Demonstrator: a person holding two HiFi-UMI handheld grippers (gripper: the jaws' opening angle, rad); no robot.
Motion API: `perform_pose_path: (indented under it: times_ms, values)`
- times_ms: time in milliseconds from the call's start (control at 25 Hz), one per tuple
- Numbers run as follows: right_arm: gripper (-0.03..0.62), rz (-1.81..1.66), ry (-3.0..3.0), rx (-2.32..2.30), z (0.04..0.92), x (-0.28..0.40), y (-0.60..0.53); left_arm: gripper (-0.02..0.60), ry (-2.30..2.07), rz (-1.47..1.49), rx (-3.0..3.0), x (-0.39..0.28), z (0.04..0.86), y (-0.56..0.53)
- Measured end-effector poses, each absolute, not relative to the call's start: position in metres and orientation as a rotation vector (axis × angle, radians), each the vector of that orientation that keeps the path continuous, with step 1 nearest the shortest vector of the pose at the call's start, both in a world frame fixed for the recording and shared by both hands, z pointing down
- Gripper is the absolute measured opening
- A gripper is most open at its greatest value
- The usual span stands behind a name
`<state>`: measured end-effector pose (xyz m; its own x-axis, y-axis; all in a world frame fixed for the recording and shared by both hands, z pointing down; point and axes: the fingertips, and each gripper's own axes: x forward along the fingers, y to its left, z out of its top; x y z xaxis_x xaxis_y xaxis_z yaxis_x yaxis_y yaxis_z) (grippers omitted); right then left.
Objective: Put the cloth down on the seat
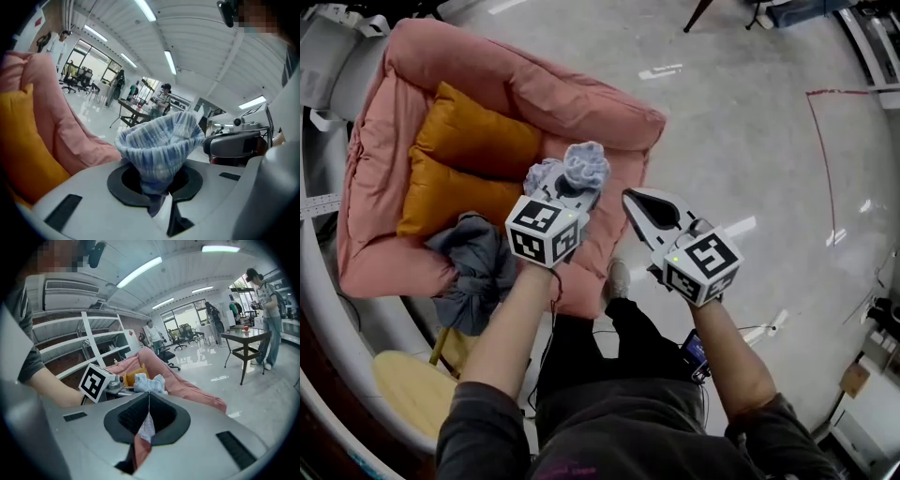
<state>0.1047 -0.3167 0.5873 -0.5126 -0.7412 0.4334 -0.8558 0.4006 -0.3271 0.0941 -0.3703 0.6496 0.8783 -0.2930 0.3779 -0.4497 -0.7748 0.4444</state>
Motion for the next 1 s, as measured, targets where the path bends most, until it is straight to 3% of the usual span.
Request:
perform_pose_path:
  times_ms: [240, 440, 560, 920, 1000]
  values:
    - [0.015, 0.837, -2.333, 1.454, 0.633, 0.13, -0.302, 0.072, -0.445, 0.442, 2.423, 0.123, 0.718, -0.343]
    - [0.015, 0.863, -2.317, 1.377, 0.666, 0.105, -0.306, 0.092, -0.527, 0.691, 2.33, 0.069, 0.803, -0.357]
    - [0.015, 0.88, -2.317, 1.339, 0.687, 0.079, -0.315, 0.198, -0.536, 0.87, 2.313, 0.029, 0.84, -0.361]
    - [0.017, 0.893, -2.31, 1.308, 0.715, 0.019, -0.352, 0.397, -0.566, 0.961, 2.327, -0.022, 0.834, -0.358]
    - [0.017, 0.894, -2.313, 1.31, 0.71, 0.014, -0.353, 0.411, -0.597, 0.93, 2.336, -0.03, 0.821, -0.359]
